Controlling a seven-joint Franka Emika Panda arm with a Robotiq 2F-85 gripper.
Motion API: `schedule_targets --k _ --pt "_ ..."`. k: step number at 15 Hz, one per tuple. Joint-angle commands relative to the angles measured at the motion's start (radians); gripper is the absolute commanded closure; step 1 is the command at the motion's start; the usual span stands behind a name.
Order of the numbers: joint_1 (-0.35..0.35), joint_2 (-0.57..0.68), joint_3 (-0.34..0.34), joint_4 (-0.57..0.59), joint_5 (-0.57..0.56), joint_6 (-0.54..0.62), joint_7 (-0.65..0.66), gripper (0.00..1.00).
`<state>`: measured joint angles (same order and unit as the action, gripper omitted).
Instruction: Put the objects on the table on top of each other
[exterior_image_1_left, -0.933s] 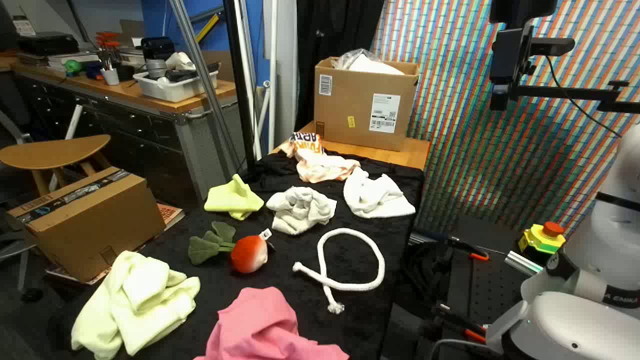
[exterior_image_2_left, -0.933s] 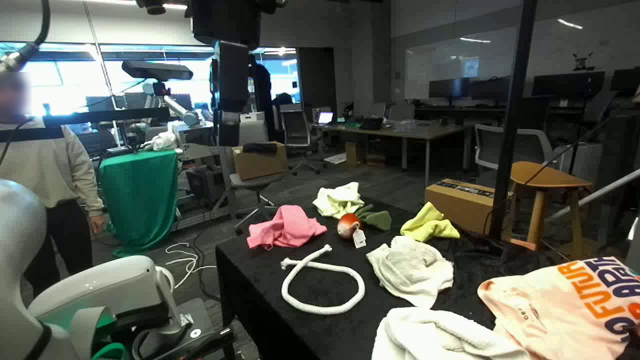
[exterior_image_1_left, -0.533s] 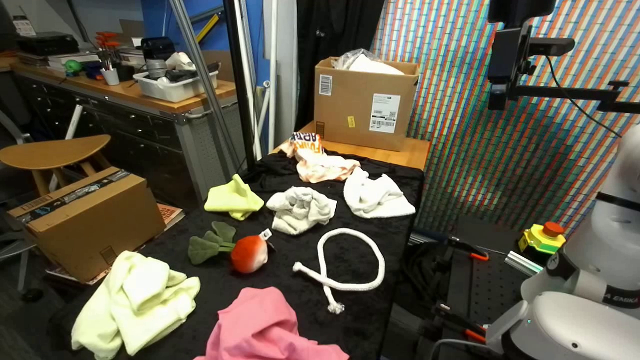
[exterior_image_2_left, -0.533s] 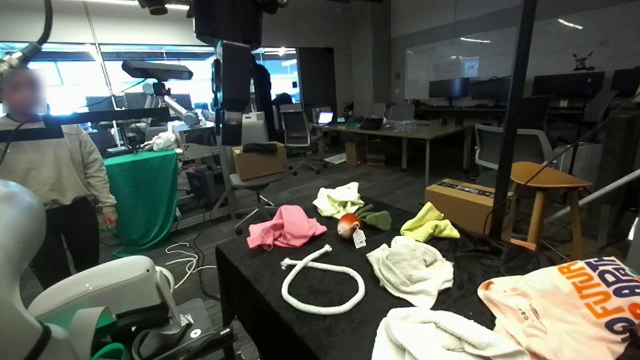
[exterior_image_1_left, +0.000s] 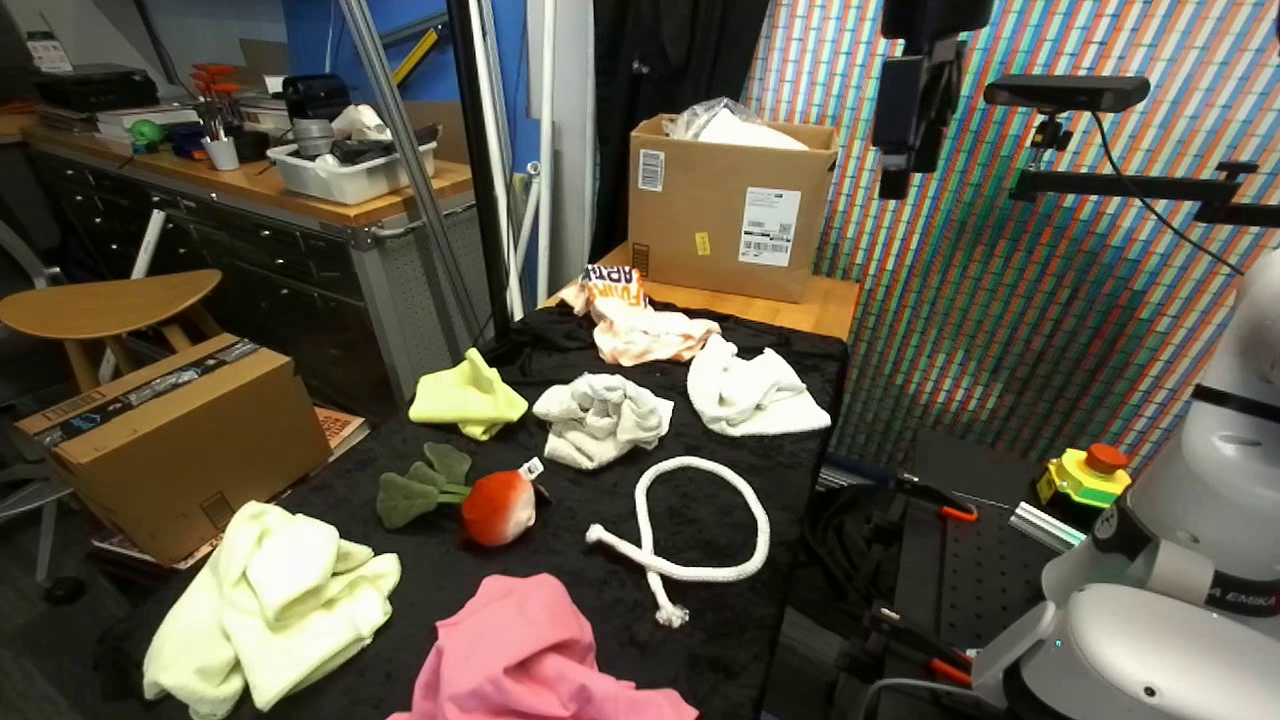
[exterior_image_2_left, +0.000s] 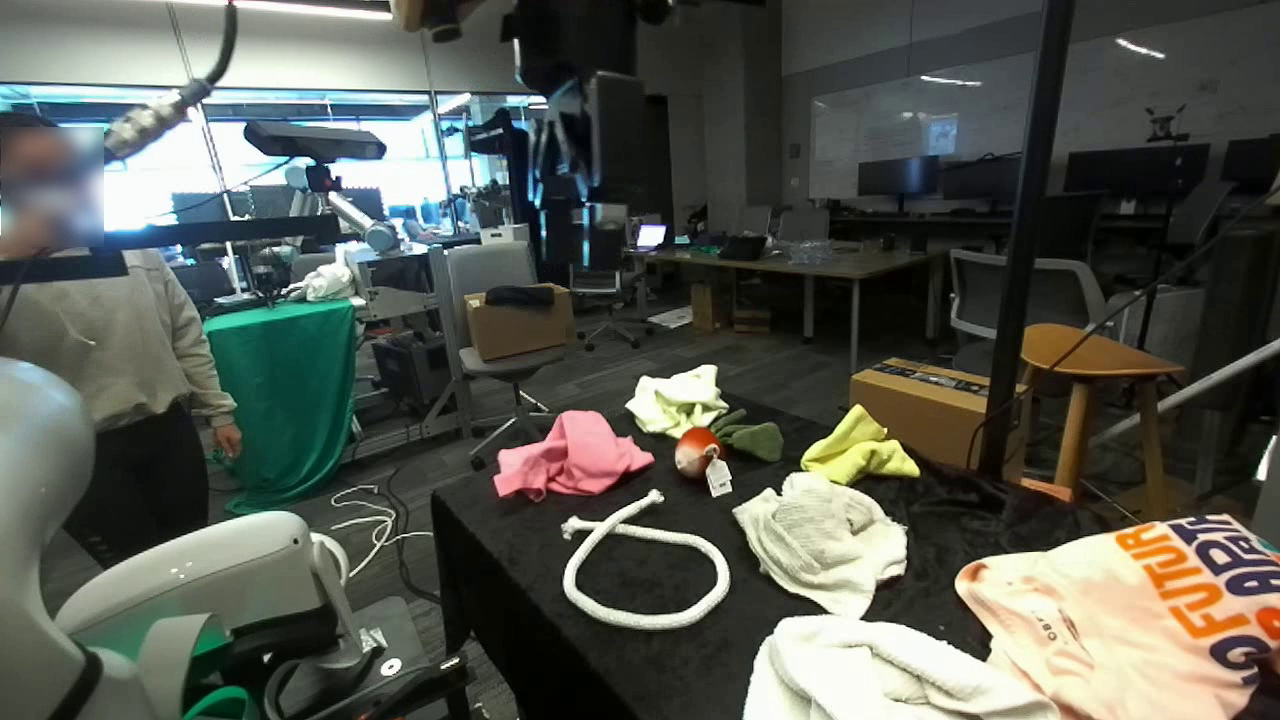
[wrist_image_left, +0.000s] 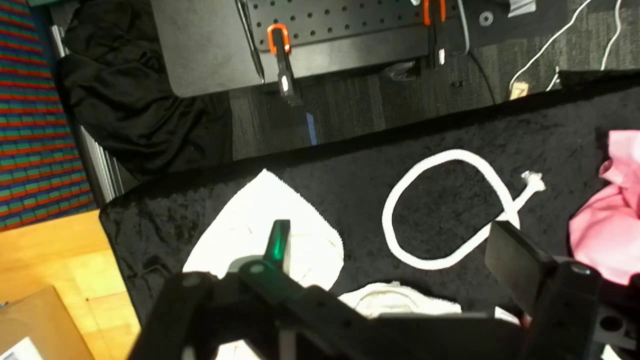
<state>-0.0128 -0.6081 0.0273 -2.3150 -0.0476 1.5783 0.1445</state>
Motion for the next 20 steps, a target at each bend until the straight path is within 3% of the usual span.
schedule_targets --k 1,6,9,20 --pt "-0.032 0.214 -0.043 0.160 -0.072 0.101 -0.077 0.00" --pt "-0.068 0.481 -0.110 0.314 -0.065 0.337 -0.100 0.00" --pt "-0.076 0.639 -0.125 0.420 -0.032 0.409 -0.075 0.00" --pt "-0.099 1.111 -0.124 0.835 0.065 0.381 -0.038 0.00"
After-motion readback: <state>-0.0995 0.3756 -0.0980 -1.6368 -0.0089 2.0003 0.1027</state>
